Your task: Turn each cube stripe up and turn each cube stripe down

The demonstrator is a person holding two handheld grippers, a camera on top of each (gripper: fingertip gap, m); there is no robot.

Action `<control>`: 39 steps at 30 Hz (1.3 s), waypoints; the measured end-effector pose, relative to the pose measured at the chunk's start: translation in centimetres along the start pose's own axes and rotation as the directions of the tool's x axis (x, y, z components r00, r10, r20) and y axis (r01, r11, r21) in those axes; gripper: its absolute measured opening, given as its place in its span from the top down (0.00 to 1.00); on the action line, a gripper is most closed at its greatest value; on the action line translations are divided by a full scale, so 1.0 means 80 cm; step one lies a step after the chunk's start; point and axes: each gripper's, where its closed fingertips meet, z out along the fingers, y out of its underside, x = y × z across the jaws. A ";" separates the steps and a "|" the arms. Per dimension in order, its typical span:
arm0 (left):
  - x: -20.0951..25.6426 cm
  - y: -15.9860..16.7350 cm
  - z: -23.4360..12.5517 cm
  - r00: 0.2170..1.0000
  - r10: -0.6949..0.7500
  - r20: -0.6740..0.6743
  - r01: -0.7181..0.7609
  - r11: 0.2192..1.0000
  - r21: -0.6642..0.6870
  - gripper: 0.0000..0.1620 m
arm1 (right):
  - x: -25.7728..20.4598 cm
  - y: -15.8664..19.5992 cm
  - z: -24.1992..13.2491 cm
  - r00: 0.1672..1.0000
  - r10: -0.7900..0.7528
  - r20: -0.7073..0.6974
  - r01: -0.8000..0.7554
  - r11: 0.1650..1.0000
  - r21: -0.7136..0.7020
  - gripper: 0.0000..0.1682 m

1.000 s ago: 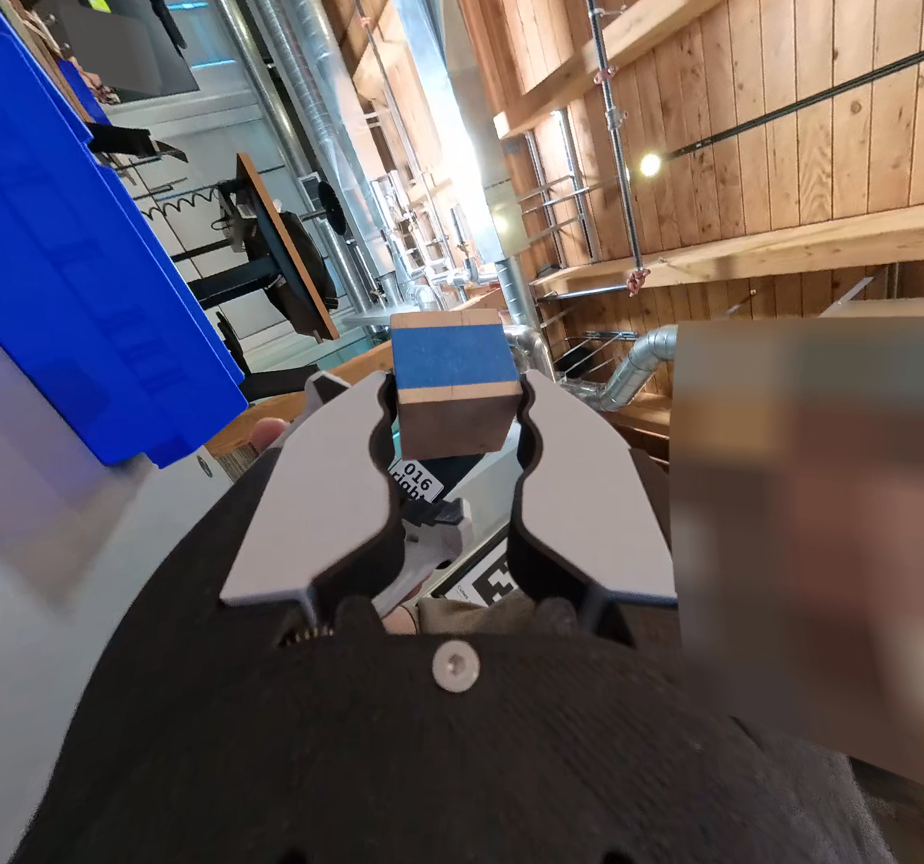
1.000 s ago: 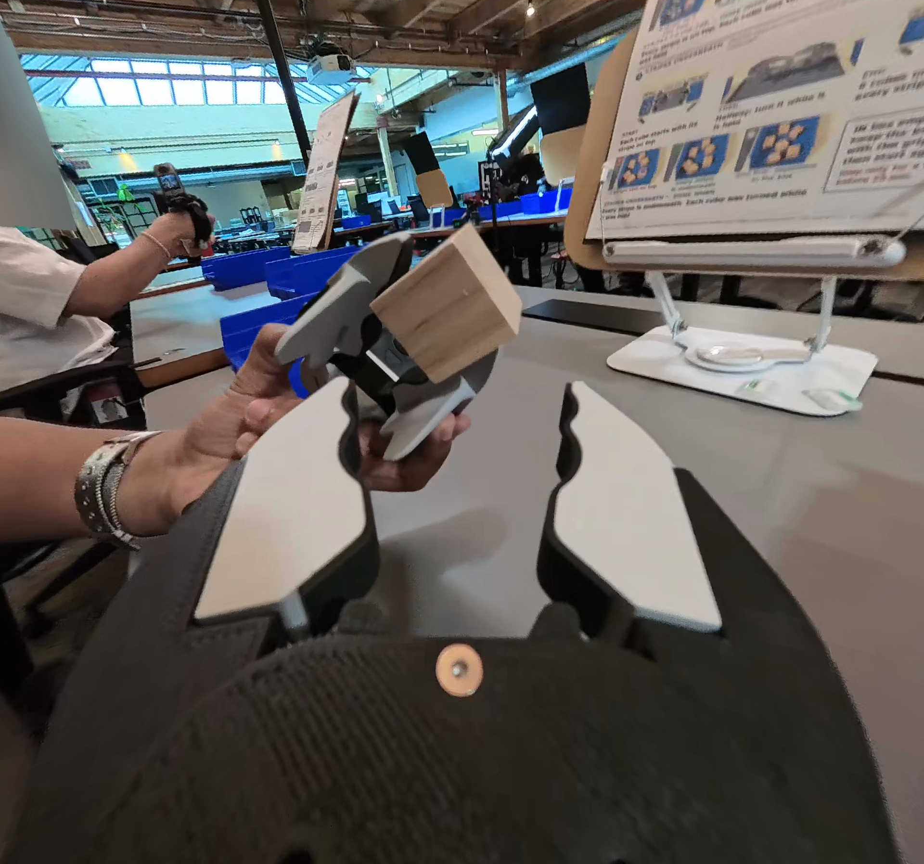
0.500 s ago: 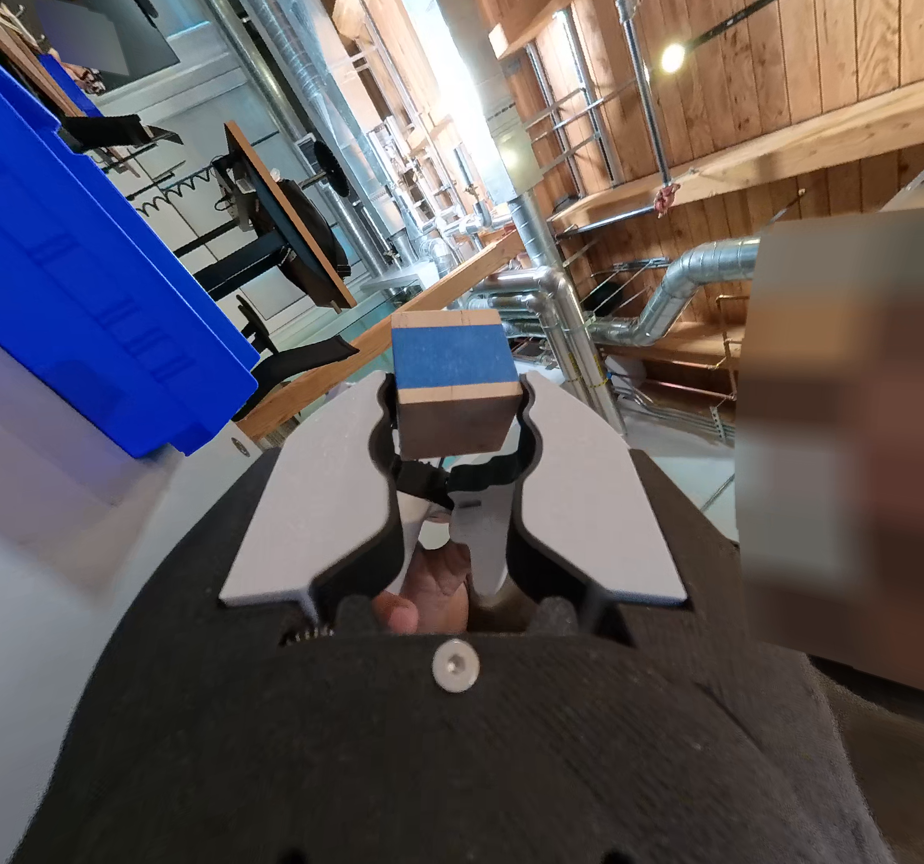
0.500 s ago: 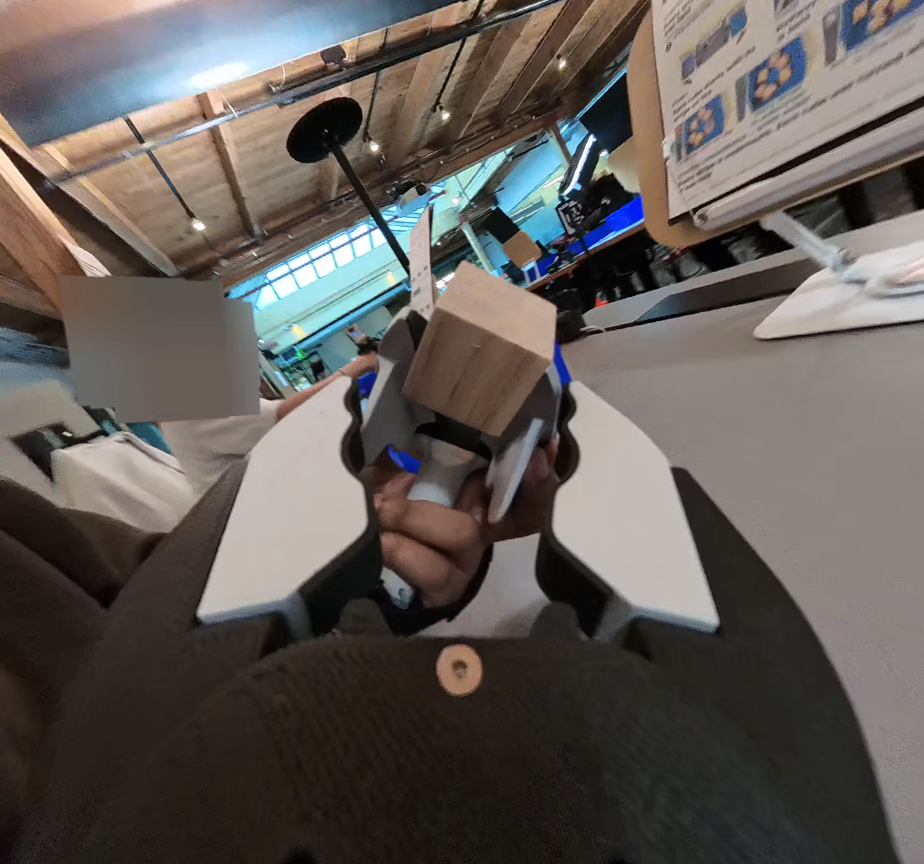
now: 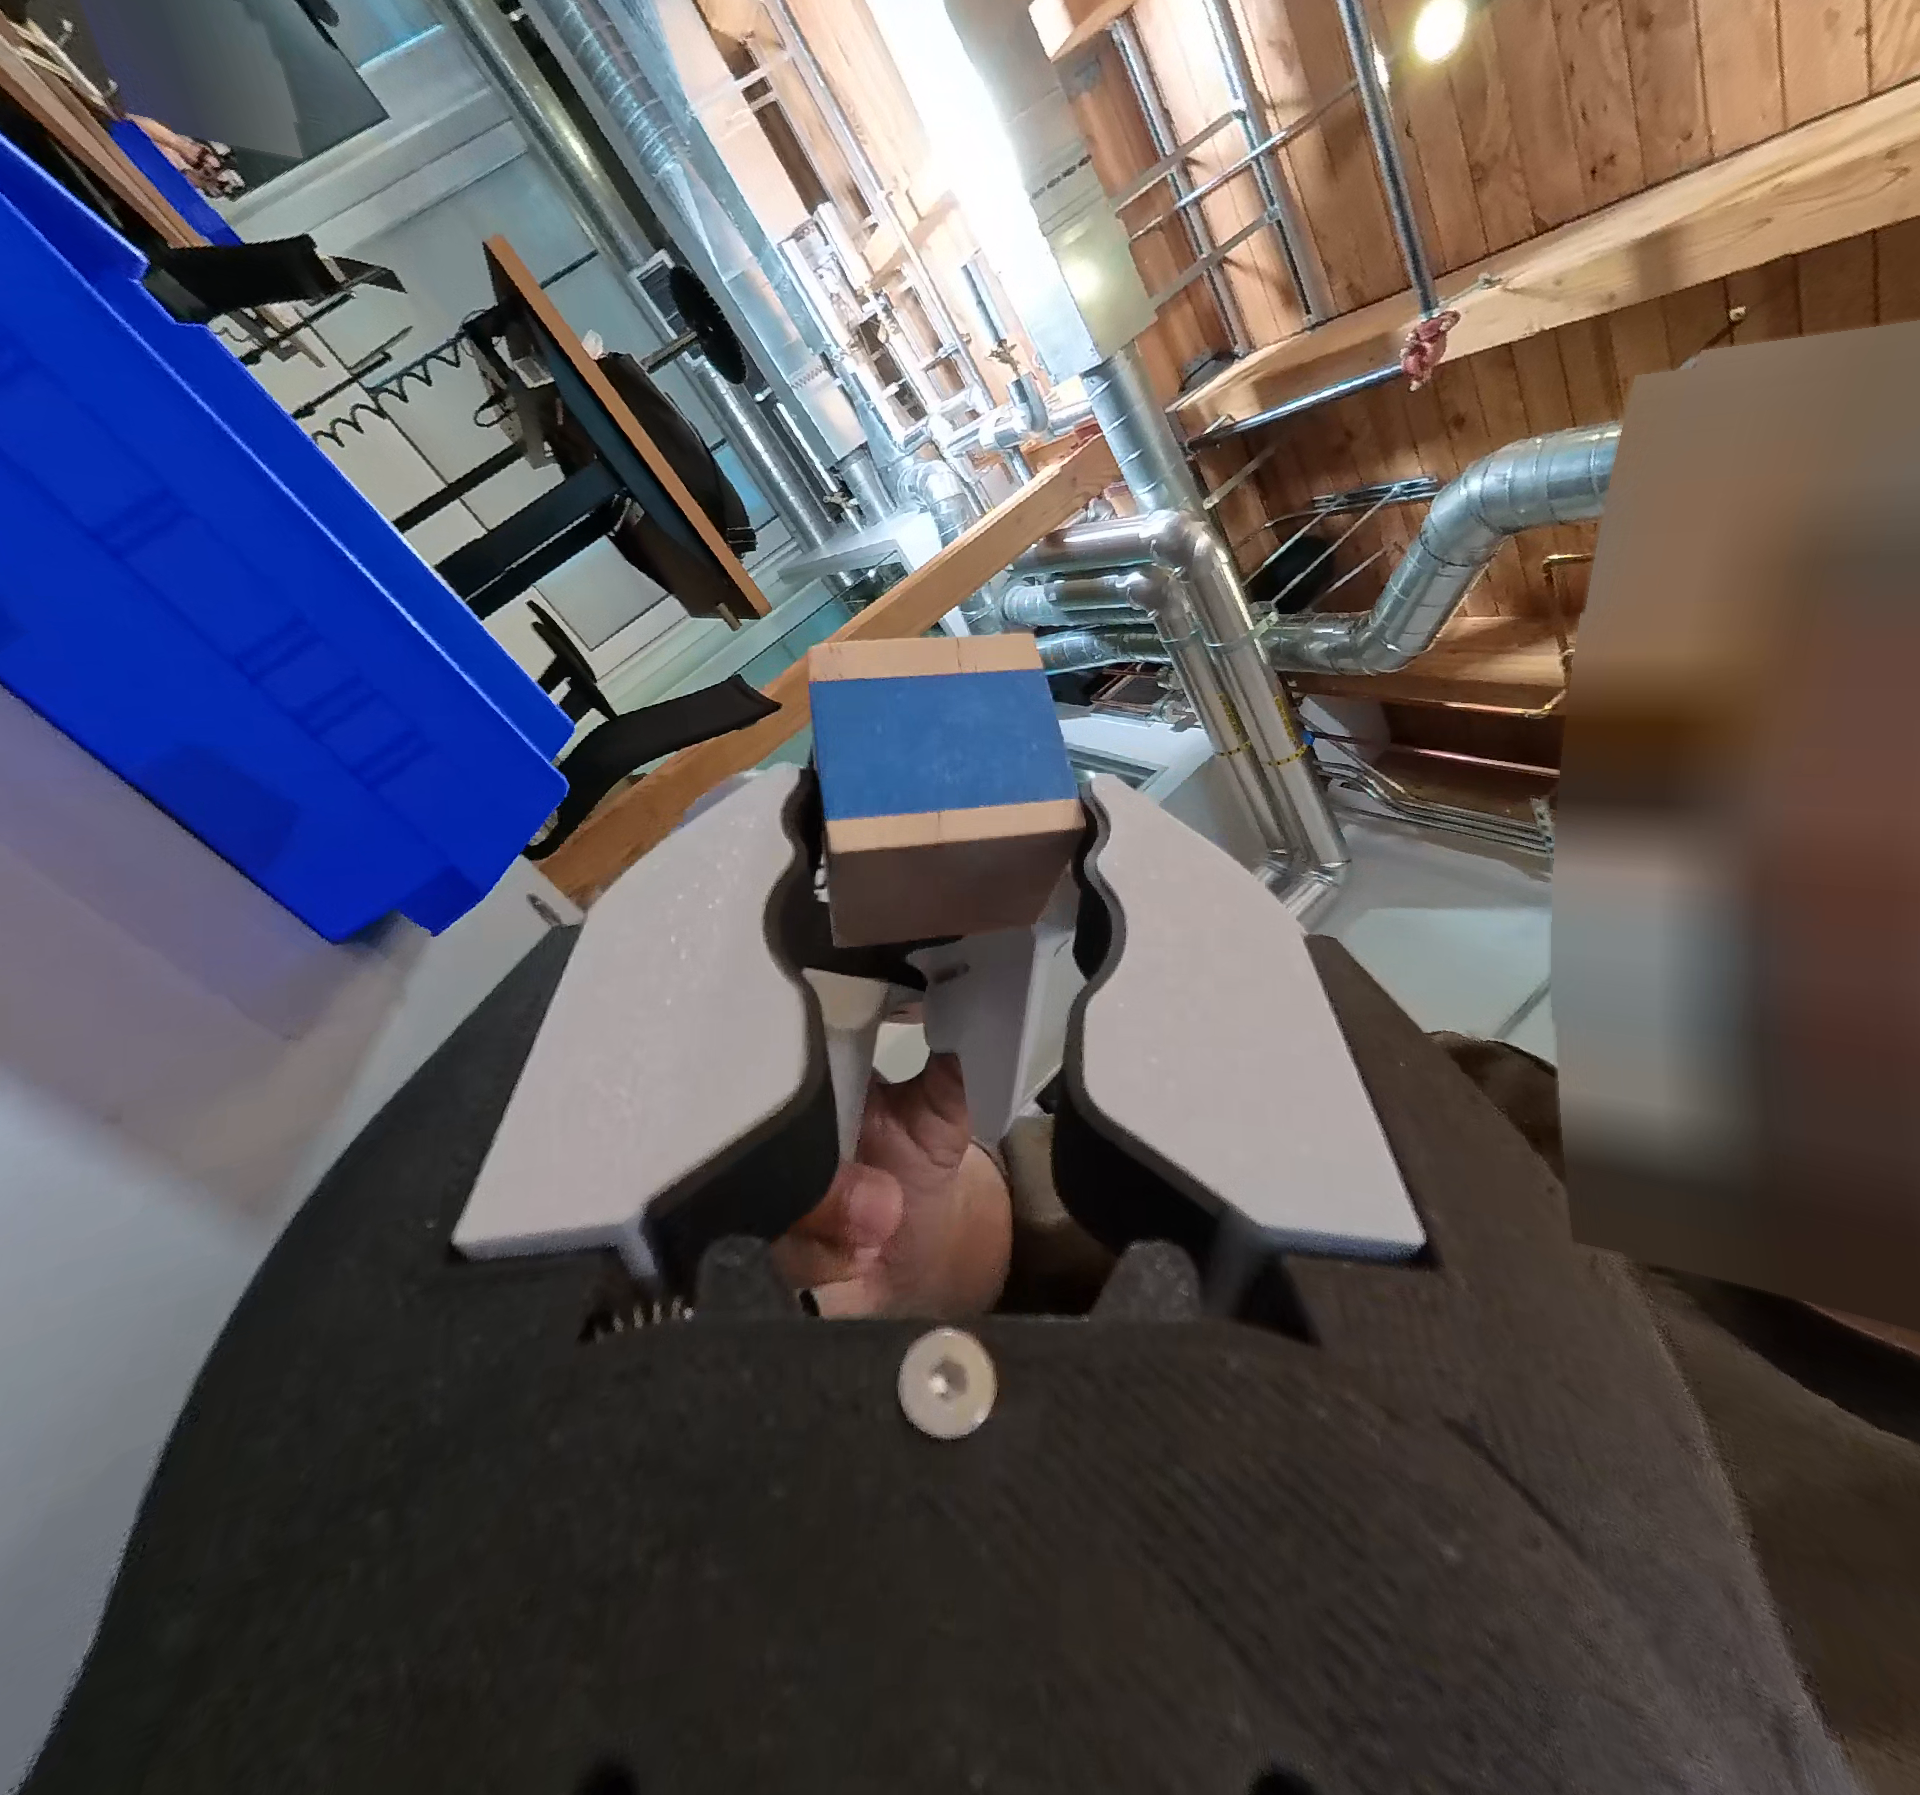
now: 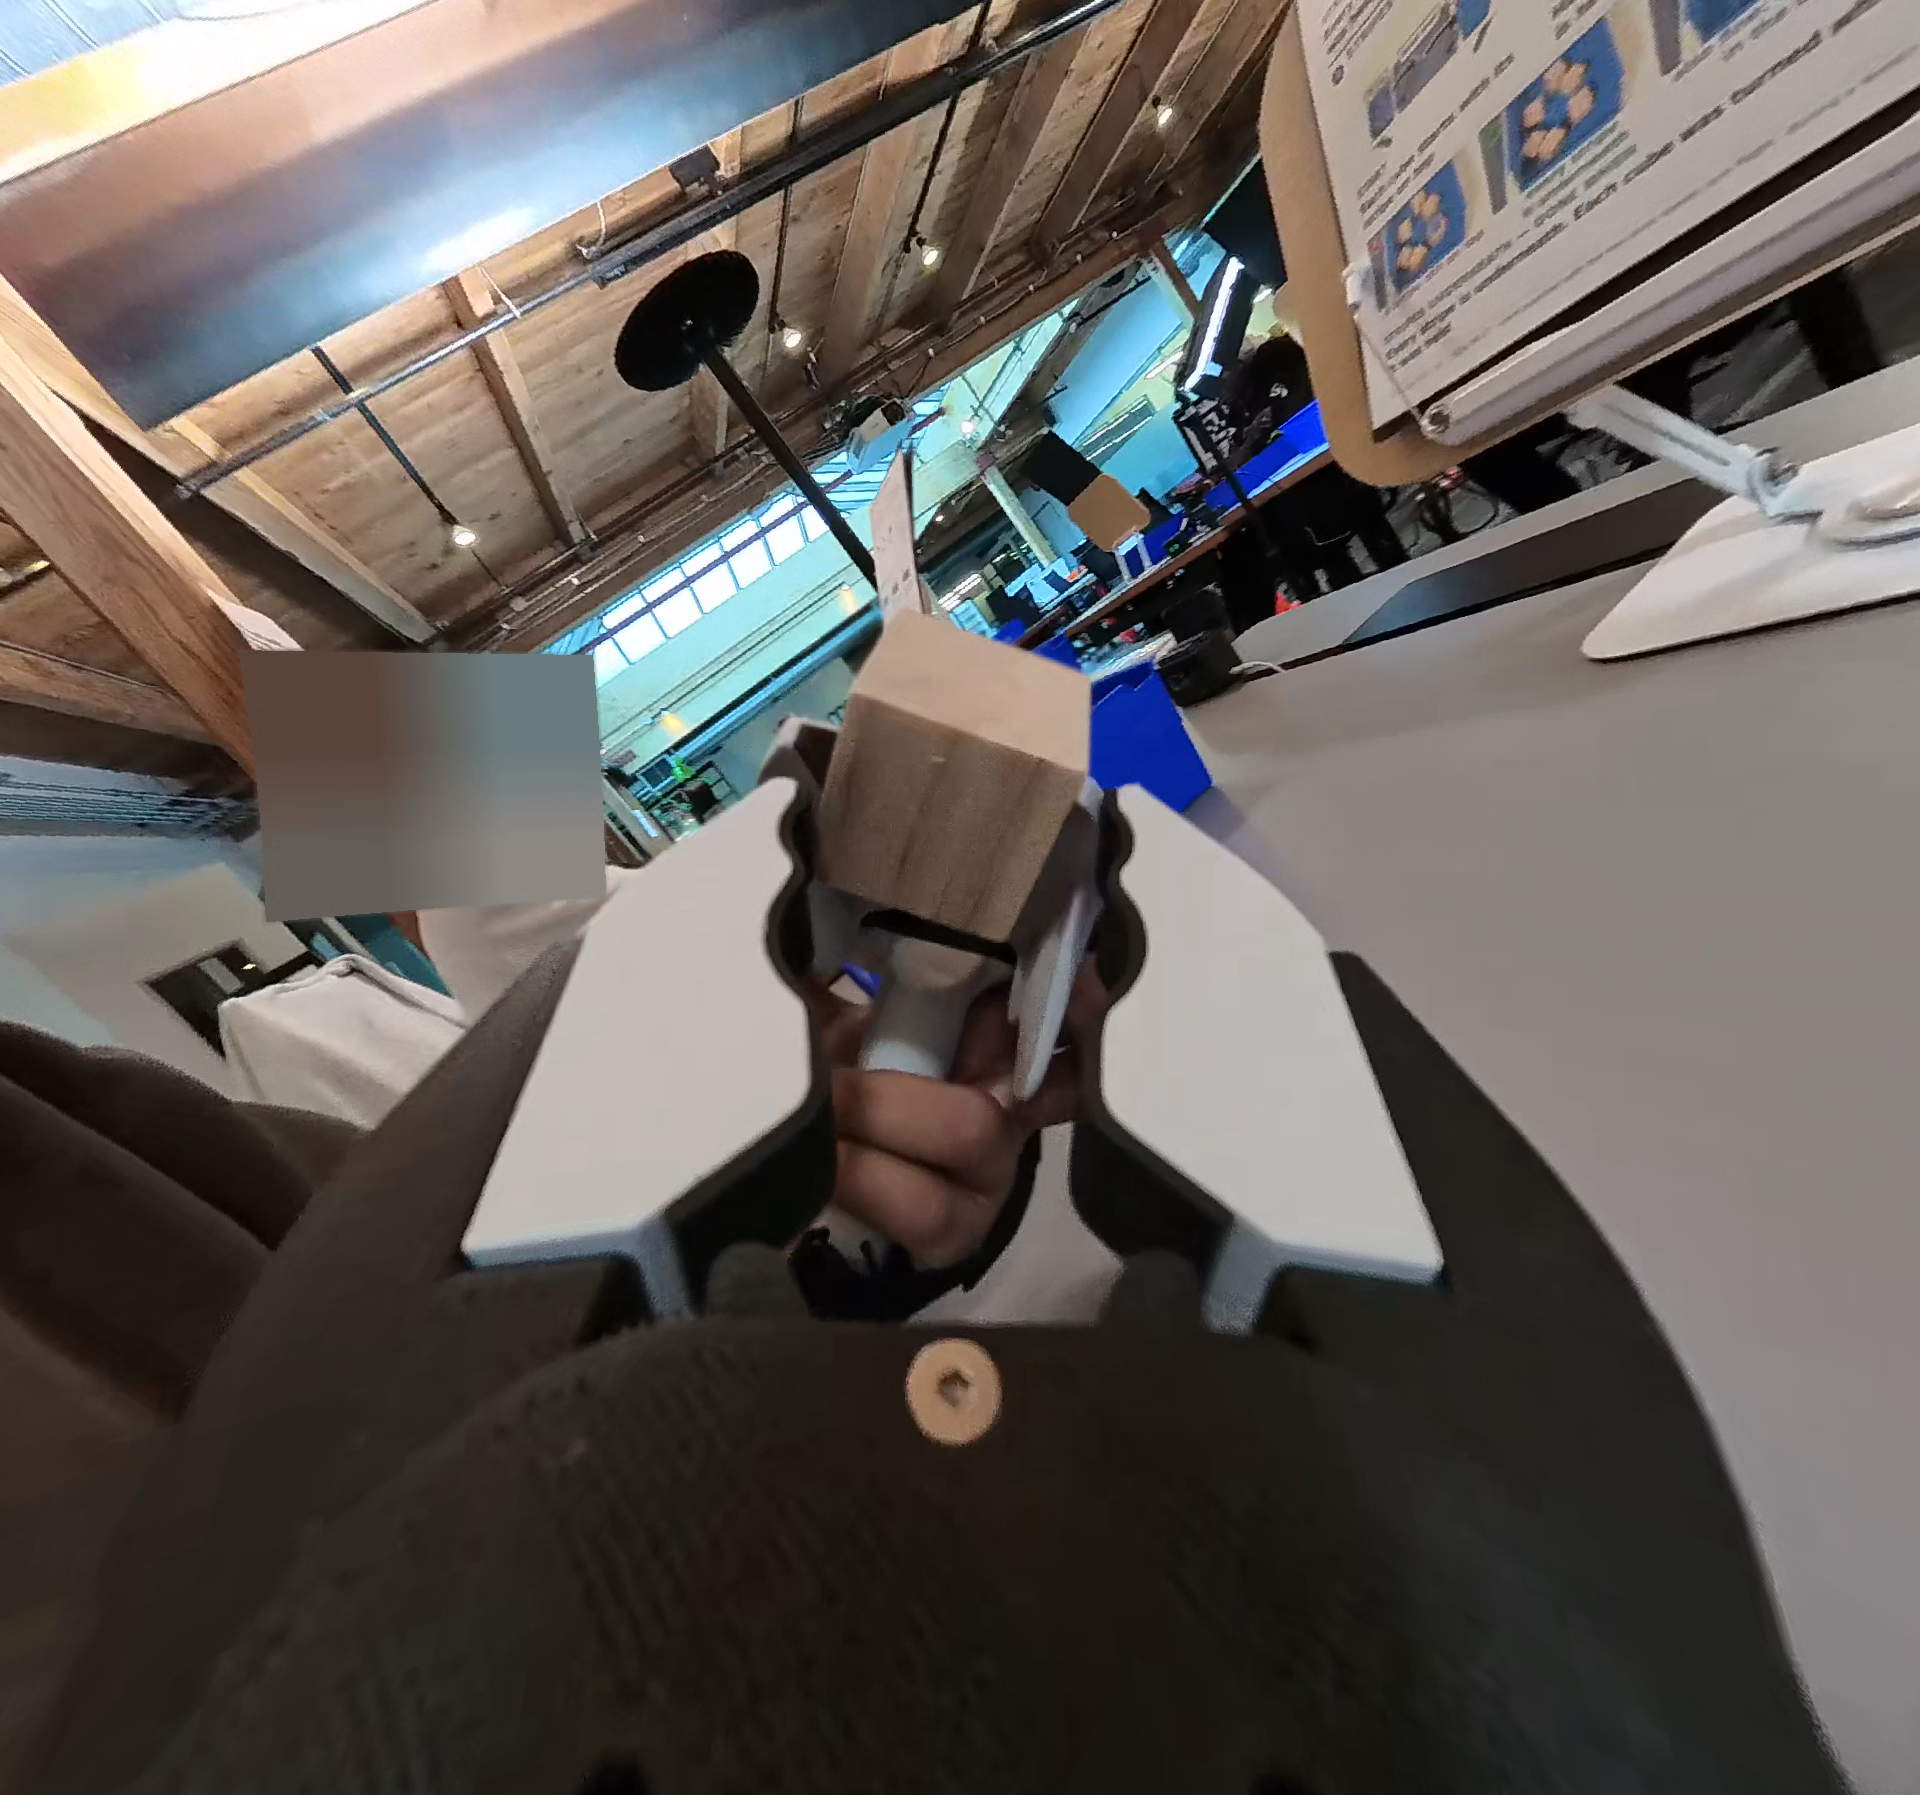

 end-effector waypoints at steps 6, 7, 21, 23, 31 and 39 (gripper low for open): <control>-0.006 0.002 0.000 0.999 0.013 0.029 -0.013 1.000 -0.005 0.71 | 0.003 -0.005 -0.004 0.999 -0.033 -0.021 0.032 0.999 -0.018 0.71; -0.006 0.002 0.000 0.999 0.014 0.029 -0.014 1.000 -0.006 0.71 | 0.003 -0.005 -0.004 0.999 -0.032 -0.023 0.031 0.999 -0.017 0.71; -0.010 0.007 -0.001 0.998 0.046 0.048 -0.044 0.998 -0.049 0.74 | 0.004 -0.023 -0.013 0.999 -0.019 -0.030 0.020 0.999 0.026 0.72; -0.011 0.007 -0.001 0.997 0.052 0.051 -0.050 0.998 -0.050 0.74 | 0.004 -0.024 -0.013 1.000 -0.004 -0.025 0.004 1.000 0.028 0.72; -0.017 0.006 -0.004 0.997 0.035 0.065 -0.032 0.998 -0.047 0.75 | 0.012 -0.037 -0.021 0.999 0.021 -0.039 -0.019 0.999 0.051 0.73; -0.026 -0.002 -0.010 0.996 0.006 0.093 -0.006 1.000 -0.009 0.75 | 0.028 -0.143 -0.042 0.973 -0.136 -0.186 0.155 0.984 0.089 0.72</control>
